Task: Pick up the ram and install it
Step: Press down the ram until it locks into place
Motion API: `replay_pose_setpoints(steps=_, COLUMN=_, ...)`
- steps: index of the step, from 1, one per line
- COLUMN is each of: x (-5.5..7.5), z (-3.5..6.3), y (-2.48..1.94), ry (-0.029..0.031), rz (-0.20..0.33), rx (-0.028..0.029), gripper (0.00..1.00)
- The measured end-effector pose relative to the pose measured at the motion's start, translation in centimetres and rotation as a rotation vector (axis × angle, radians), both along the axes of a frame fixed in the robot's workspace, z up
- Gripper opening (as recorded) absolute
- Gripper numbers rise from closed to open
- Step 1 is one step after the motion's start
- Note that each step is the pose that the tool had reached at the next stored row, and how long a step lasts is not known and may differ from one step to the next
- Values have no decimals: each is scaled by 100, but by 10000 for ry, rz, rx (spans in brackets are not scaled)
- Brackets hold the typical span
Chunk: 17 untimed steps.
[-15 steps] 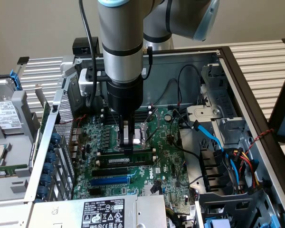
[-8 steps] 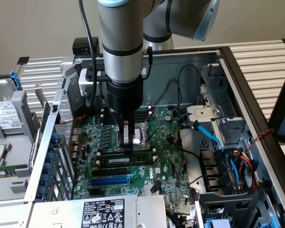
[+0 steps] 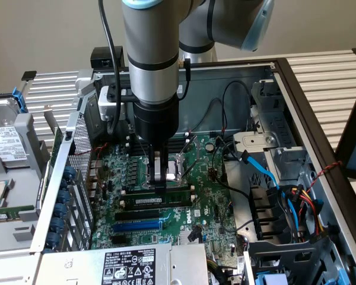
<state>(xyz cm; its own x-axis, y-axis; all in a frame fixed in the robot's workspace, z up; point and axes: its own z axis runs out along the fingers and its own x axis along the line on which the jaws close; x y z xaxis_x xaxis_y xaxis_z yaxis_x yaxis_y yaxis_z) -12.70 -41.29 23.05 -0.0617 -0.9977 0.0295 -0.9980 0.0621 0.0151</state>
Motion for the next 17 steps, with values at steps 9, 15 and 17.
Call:
replay_pose_setpoints(steps=9, x=0, z=0, y=-11, ry=0, rz=2, rx=0, gripper=11)
replay_pose_setpoints(steps=15, x=0, z=0, y=-11, ry=0, rz=0, rx=-1, gripper=11)
replay_pose_setpoints(steps=17, x=0, z=0, y=-11, ry=0, rz=0, rx=-1, gripper=11)
